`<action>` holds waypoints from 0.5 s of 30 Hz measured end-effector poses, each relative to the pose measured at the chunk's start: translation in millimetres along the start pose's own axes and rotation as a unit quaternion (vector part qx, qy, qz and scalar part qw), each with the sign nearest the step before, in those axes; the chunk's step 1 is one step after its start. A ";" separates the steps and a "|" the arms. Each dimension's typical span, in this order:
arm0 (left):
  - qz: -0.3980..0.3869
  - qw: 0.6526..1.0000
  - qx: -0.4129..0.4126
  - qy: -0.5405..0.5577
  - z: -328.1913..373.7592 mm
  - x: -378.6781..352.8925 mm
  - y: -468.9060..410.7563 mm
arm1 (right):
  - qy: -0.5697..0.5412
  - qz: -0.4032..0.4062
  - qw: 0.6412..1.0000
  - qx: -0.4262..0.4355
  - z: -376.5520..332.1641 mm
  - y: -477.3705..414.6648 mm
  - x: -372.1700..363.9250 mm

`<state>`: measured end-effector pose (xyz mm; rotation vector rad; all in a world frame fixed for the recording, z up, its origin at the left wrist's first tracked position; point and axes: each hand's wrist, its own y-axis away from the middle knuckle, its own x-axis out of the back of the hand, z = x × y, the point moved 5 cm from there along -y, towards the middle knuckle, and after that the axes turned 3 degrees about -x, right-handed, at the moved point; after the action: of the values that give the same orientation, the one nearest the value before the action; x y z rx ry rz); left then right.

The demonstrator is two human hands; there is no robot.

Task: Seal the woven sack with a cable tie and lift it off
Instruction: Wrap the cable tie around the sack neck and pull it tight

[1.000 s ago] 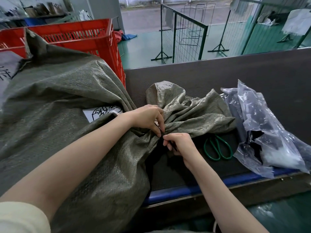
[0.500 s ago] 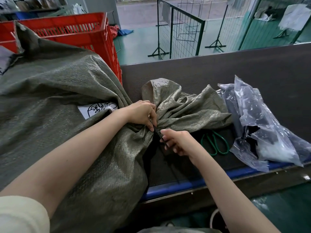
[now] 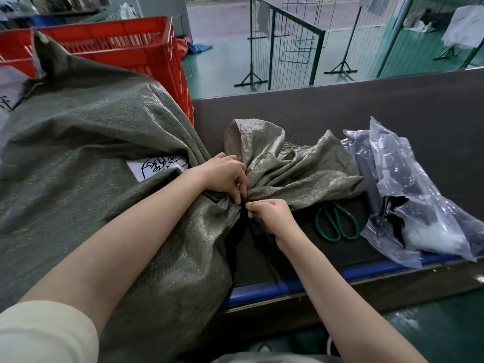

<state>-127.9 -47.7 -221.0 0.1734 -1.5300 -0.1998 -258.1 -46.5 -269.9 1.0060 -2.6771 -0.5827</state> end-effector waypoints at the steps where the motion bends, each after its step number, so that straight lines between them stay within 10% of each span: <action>1: -0.001 1.000 0.001 -0.003 -1.2 -0.6 -0.2 | -0.001 0.001 1.000 0.002 1.1 1.9 0.1; 15: -0.020 0.999 0.002 -0.026 -6.1 -7.5 -7.5 | 0.001 0.008 1.000 0.009 10.7 14.9 7.3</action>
<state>-122.1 -53.3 -230.3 0.2034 -1.5789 -0.2342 -275.8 -38.1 -272.4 0.9888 -2.6910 -0.5540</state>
